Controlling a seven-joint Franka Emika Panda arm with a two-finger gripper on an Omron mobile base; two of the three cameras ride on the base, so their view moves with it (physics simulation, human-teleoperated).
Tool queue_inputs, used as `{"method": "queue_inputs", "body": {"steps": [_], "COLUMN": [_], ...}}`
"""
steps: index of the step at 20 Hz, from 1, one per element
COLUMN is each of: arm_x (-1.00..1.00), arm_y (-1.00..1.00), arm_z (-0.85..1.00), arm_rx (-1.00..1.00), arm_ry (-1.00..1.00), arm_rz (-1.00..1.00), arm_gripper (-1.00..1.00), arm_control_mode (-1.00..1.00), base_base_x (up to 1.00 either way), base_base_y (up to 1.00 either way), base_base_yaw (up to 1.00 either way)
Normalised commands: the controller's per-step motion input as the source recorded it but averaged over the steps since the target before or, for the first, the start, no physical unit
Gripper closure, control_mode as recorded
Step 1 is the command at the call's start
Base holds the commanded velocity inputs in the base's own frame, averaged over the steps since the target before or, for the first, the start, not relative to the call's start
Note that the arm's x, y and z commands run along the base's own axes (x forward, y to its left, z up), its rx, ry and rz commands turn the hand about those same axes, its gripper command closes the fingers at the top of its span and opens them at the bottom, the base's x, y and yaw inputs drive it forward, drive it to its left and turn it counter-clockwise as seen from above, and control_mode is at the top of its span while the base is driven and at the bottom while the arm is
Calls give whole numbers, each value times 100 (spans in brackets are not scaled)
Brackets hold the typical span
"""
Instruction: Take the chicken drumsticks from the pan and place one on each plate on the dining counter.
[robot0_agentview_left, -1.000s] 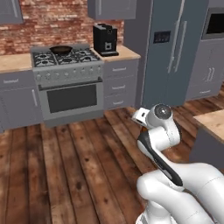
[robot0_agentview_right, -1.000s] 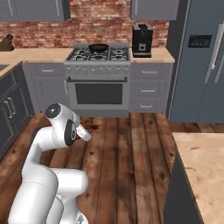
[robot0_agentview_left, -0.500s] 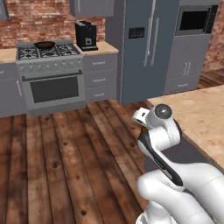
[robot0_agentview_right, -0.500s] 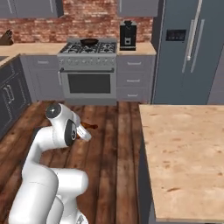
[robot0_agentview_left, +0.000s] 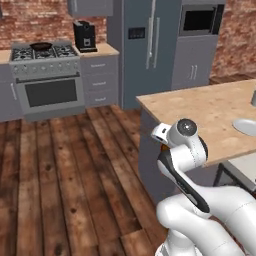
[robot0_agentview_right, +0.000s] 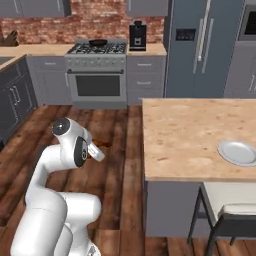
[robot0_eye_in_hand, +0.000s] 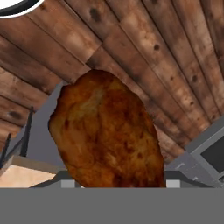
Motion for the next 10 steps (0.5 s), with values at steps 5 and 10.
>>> {"method": "queue_inputs", "body": {"steps": [5, 10], "arm_x": [0, 0], "arm_y": [0, 0], "arm_z": [0, 0], "arm_rx": [0, 0], "arm_ry": [0, 0], "arm_rz": [0, 0], "arm_gripper": [100, 100], "arm_control_mode": [100, 100], "base_base_x": [-49, 8], "base_base_y": [-80, -65], "base_base_yaw": [-7, -11]}}
